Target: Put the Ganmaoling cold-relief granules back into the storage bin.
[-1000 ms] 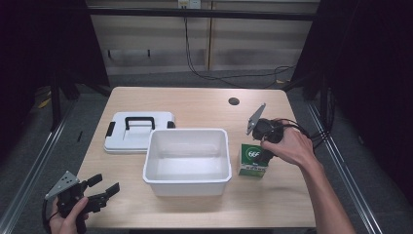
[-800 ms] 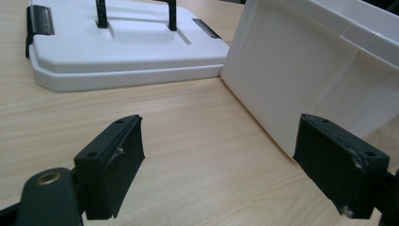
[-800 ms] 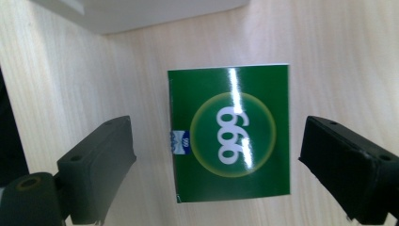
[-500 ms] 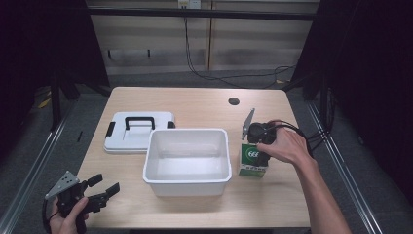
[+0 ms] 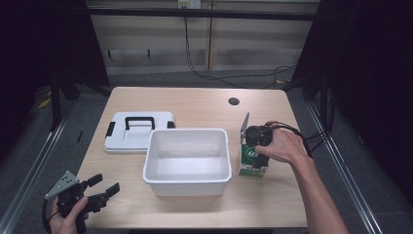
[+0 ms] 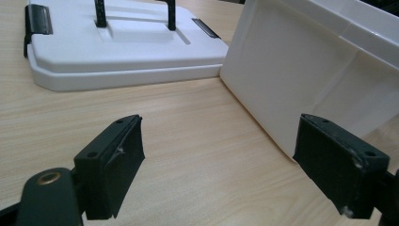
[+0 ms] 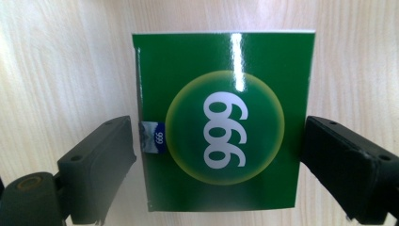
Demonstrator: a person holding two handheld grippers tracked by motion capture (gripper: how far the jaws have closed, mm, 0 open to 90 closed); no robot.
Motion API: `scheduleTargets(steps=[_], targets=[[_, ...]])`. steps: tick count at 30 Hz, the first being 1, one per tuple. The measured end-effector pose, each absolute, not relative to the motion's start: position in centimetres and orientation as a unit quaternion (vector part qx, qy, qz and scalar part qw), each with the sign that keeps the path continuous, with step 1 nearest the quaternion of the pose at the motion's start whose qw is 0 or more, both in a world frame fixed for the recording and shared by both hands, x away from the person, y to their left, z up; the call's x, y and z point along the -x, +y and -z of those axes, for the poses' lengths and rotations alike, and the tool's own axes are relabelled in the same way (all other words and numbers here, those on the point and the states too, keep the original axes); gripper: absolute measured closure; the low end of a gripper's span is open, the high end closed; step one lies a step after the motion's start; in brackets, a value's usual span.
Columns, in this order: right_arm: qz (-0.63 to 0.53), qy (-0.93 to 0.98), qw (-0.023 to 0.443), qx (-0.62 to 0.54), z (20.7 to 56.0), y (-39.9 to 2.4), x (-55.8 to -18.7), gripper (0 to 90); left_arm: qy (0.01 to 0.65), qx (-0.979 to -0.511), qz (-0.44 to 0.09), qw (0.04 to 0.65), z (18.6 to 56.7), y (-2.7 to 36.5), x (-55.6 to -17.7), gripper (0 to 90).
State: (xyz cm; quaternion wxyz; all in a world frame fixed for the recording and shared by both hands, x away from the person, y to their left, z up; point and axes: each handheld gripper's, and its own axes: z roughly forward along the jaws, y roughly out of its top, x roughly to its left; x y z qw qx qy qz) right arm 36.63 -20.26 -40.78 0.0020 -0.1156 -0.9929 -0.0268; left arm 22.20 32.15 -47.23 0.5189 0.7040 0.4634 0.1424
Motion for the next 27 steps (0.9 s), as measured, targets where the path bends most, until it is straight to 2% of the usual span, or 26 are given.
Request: scheduleTargets(steps=[14,27], targets=[[0.006,-0.994,0.01,0.107,42.9,-19.7,-37.0,12.1,0.465,-0.703,-0.142,0.519,47.2,32.1,-22.2,16.0],[0.01,-0.994,0.016,0.112,42.9,-19.9,-37.2,16.0,0.463,-0.705,-0.143,0.517,47.2,32.2,-22.2,15.9]])
